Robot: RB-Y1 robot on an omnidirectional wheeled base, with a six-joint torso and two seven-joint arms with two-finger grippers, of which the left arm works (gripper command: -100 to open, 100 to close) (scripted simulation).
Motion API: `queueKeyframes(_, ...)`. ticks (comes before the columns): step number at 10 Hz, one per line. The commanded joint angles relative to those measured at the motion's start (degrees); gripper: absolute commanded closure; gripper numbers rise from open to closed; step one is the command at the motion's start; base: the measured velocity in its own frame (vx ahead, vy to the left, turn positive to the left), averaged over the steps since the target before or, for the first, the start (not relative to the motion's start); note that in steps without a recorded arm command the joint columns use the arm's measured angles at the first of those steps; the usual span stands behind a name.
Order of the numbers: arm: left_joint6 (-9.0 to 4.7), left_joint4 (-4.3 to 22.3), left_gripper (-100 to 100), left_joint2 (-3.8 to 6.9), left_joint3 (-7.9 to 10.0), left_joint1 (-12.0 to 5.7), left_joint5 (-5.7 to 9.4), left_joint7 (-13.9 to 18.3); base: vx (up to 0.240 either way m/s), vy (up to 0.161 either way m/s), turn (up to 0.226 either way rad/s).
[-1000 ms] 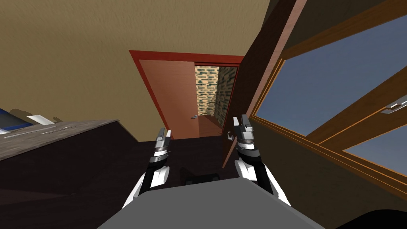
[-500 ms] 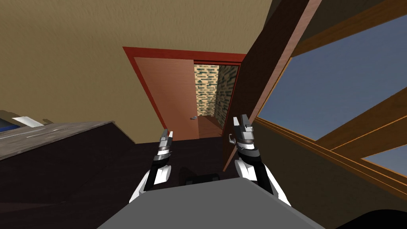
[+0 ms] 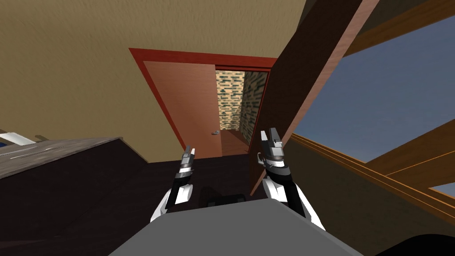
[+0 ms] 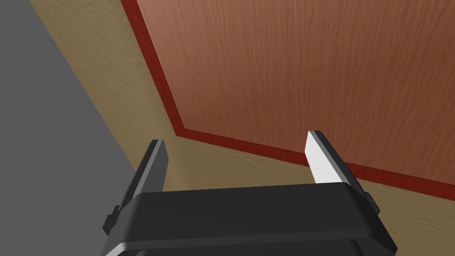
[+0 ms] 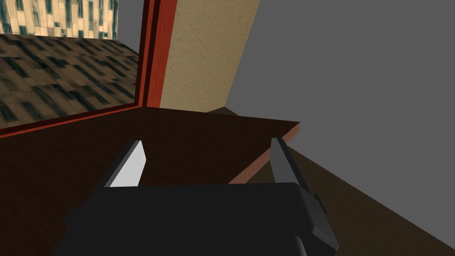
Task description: Pull the door open
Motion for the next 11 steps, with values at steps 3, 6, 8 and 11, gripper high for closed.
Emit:
queueKeyframes(3, -0.7, 4.86, -100, -0.12, 0.11, -2.07, 0.18, -0.39, 0.074, -0.014, -0.008)
queueKeyframes(6, -1.24, 9.75, -100, -0.2, 0.25, -4.16, 0.42, -0.71, 0.087, -0.008, -0.015)
queueKeyframes(8, -1.59, 13.14, -100, -0.34, 0.35, -5.55, 0.58, -0.92, 0.105, 0.0, -0.014)
queueKeyframes(11, -2.12, 18.15, -100, -0.57, 0.49, -7.65, 0.82, -1.24, 0.107, -0.011, -0.014)
